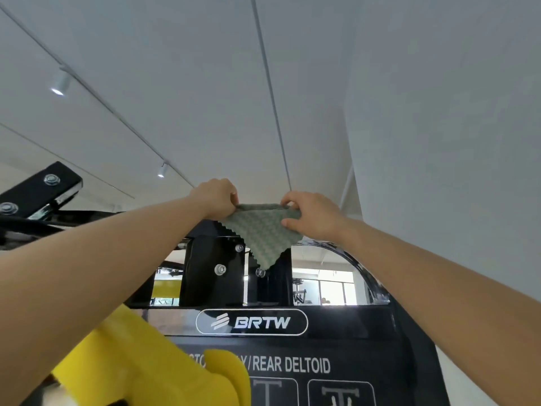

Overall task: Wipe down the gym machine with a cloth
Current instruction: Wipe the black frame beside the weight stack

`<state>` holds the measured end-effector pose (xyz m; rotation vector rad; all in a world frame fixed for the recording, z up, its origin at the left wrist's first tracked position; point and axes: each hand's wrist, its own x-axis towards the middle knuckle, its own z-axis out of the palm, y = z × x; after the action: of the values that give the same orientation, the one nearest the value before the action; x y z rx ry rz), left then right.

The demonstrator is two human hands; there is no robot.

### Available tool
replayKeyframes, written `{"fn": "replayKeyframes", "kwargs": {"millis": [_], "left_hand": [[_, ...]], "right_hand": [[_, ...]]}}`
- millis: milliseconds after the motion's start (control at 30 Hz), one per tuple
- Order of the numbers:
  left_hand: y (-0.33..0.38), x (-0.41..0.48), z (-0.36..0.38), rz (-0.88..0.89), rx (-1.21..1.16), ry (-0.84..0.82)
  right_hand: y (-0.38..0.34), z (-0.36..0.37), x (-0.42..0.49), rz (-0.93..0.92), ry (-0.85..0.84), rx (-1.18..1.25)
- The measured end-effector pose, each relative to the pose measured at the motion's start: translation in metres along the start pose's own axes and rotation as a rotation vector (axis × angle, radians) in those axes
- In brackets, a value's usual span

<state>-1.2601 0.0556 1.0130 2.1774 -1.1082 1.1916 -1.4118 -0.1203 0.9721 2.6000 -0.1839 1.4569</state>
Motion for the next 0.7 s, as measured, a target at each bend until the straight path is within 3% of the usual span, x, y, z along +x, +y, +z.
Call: {"fn": "replayKeyframes", "kwargs": {"millis": [167,233,300,400,700], "left_hand": [[-0.007,0.003,0.0,0.143,-0.072,0.132],[-0.004,0.001,-0.003,0.242,-0.203,0.048],[0.0,-0.003,-0.004,0.266,-0.33,-0.14],[0.005,-0.001,0.001,0.309,-0.262,-0.285],[0.045,0.003,0.007,0.425,-0.127,-0.236]], "right_hand": [[-0.003,-0.006,0.01,-0.092,-0.115,-0.104],[-0.004,-0.008,0.012,-0.091,-0.161,-0.099],[-0.002,-0.009,0.012,-0.082,-0.158,-0.096],[0.006,-0.012,0.009,-0.076,-0.129,-0.091],[0.037,-0.029,-0.021,-0.063,-0.108,-0.056]]}}
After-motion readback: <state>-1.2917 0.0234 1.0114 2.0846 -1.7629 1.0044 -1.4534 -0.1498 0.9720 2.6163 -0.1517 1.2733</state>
